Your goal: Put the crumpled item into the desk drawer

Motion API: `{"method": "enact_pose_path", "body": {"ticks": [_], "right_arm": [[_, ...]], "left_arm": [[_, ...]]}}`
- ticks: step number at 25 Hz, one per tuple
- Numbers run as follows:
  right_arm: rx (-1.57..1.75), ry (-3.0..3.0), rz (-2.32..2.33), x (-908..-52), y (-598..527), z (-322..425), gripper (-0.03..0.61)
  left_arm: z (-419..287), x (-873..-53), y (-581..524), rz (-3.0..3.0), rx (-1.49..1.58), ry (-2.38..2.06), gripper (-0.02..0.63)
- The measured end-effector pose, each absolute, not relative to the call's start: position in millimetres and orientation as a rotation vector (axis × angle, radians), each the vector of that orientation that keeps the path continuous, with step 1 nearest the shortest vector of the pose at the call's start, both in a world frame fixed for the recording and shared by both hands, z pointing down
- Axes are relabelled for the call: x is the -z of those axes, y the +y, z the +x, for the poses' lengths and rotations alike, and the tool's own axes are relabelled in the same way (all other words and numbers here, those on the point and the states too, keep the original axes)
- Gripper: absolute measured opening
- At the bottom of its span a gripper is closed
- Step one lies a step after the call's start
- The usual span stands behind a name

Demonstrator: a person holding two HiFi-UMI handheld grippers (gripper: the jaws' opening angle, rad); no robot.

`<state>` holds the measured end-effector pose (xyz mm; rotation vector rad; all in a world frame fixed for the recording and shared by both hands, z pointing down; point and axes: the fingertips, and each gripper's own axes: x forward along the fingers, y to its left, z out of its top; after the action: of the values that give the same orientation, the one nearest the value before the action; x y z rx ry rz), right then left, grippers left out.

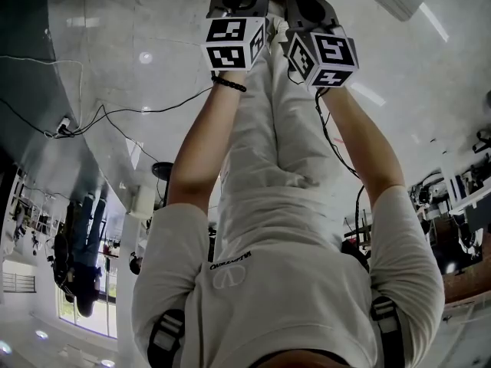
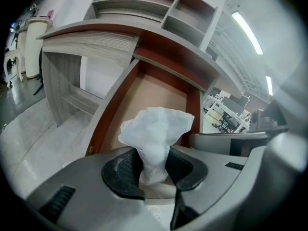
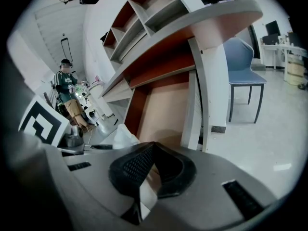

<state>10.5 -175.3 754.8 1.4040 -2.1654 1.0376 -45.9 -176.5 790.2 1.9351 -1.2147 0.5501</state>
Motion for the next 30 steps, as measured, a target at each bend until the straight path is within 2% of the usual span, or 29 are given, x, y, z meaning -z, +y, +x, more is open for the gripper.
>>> {"method": "enact_pose_path", "body": {"ticks": [30], "right_arm": [[-1.072, -2.16, 1.4, -757.1, -168.4, 11.6, -0.002]], "left_arm": [[-41.6, -790.6, -178.4, 1.943, -0.559, -1.215, 0.161]]}}
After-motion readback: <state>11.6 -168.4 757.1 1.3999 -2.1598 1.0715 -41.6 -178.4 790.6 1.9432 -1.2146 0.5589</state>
